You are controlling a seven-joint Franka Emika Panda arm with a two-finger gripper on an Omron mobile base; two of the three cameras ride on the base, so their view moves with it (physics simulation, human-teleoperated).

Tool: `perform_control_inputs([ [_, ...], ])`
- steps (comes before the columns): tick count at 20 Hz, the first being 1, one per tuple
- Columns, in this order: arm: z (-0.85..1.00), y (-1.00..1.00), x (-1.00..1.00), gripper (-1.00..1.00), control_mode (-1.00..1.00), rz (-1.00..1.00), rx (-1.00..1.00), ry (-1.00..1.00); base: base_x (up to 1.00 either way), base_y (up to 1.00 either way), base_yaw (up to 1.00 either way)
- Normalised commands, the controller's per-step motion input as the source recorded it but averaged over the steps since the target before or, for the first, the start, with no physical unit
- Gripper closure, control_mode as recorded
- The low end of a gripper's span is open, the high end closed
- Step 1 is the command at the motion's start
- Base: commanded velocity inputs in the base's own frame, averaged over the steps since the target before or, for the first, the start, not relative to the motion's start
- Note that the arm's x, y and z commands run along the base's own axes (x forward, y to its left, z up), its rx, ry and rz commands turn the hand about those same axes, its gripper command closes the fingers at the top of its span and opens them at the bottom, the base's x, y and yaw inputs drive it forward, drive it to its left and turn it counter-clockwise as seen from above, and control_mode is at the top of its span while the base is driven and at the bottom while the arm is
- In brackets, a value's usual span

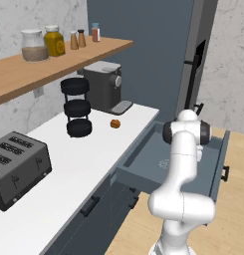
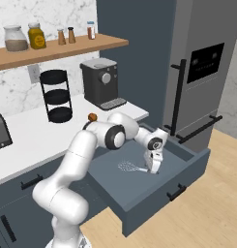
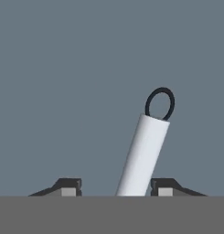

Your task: Pick the whisk from the drawer and place it on the counter.

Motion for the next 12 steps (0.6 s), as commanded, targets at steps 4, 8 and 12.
perform_control_inputs([
  [4, 0.00, 0.00, -0.49, 1.00, -1.00, 0.00, 0.00, -0.15, 0.00, 0.00, 0.00],
  [8, 0.00, 0.00, -0.84, 1.00, -1.00, 0.00, 0.00, -0.24, 0.00, 0.00, 0.00],
  [12, 0.01, 0.00, -0.74, 1.00, -1.00, 0.00, 0.00, -0.33, 0.00, 0.00, 0.00],
])
